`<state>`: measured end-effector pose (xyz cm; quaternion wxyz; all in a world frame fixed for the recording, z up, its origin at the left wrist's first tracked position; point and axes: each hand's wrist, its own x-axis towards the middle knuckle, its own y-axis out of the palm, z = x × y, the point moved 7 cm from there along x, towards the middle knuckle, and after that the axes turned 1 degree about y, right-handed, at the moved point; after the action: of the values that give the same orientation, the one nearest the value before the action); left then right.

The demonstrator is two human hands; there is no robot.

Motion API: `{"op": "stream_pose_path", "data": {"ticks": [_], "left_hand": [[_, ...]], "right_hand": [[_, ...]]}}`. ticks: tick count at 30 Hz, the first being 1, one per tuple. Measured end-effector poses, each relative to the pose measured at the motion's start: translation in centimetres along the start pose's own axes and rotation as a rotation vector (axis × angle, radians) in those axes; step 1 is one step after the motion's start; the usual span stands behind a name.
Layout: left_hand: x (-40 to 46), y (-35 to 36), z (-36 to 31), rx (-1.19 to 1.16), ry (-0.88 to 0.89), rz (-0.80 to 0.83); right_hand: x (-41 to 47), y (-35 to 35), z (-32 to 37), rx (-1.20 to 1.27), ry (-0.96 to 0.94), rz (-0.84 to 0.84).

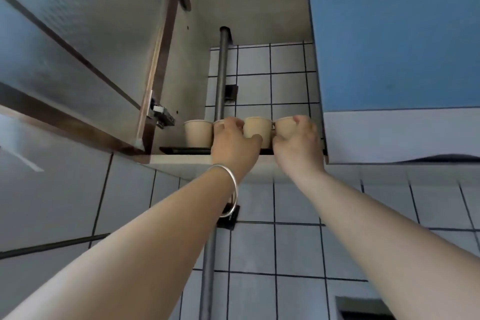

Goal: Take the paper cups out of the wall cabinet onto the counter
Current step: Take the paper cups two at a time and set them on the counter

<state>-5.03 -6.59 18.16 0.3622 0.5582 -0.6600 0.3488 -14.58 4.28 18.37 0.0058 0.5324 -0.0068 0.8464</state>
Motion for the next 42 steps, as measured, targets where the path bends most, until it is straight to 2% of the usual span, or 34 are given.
{"op": "stream_pose_path", "data": {"ticks": [5,13,18,24,29,33,38,42], "left_hand": [[2.1,2.9,1.4,0.069,-0.046,0.094],[4.1,4.9,2.8,0.287,-0.1,0.157],[4.8,5.4,3.0,0.343,-0.153,0.171],[5.2,6.0,2.9,0.289,-0.186,0.204],[5.1,6.1,2.9,0.247,-0.196,0.223],[5.7,5.8,2.6,0.131,-0.206,0.199],[6.0,4.5,1.0,0.003,-0.185,0.182],[5.5,2.3,0.0,-0.007,-0.178,0.163]], "right_hand": [[2.4,0.0,-2.2,-0.153,0.13,0.047],[5.7,2.5,-4.0,-0.235,0.334,0.207],[6.5,3.3,-3.0,-0.489,0.223,0.421],[7.2,5.4,-2.4,-0.533,0.13,0.573],[7.8,5.1,-3.3,-0.358,0.231,0.493],[8.4,4.3,-3.6,-0.066,0.371,0.314],[8.7,3.1,-1.7,0.1,0.33,0.222],[7.7,2.4,0.0,0.165,0.313,0.23]]}}
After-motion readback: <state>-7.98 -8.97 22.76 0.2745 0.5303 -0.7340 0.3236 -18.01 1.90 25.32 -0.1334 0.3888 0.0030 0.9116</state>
